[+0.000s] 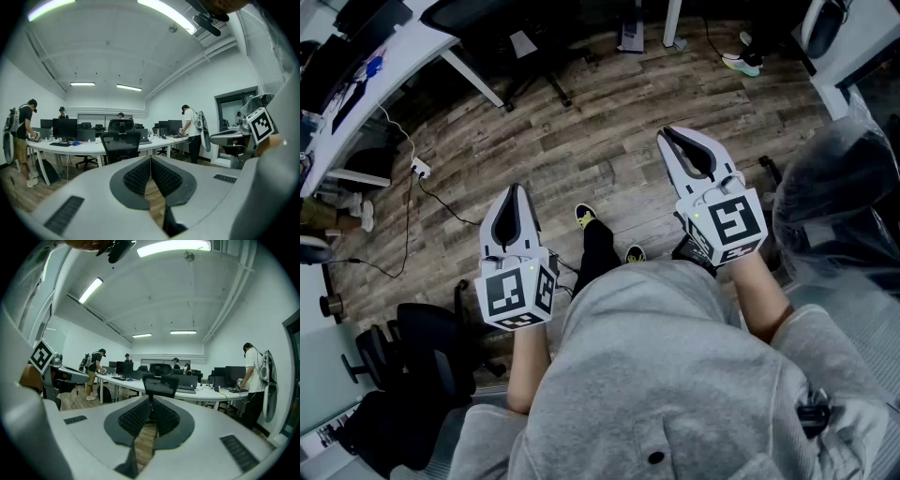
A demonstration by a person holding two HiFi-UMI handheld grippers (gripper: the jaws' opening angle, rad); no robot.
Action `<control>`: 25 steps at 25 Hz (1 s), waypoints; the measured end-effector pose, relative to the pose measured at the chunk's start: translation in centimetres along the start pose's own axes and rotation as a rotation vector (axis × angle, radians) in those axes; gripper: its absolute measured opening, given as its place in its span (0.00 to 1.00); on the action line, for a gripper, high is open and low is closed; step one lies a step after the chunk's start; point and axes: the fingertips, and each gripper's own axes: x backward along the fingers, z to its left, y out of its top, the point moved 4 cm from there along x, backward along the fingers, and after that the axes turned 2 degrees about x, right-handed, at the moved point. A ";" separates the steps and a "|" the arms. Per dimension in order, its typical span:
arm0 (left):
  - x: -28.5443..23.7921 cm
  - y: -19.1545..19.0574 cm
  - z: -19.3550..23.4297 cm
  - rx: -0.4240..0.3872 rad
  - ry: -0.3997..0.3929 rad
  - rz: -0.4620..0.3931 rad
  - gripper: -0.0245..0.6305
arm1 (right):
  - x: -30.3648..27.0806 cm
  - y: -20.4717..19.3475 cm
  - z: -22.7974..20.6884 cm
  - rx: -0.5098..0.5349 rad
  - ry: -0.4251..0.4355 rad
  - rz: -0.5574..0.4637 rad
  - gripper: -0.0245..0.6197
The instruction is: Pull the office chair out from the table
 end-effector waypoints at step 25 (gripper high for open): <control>-3.8 1.6 1.1 0.000 -0.008 -0.019 0.06 | -2.1 0.6 -1.6 -0.153 0.175 -0.075 0.10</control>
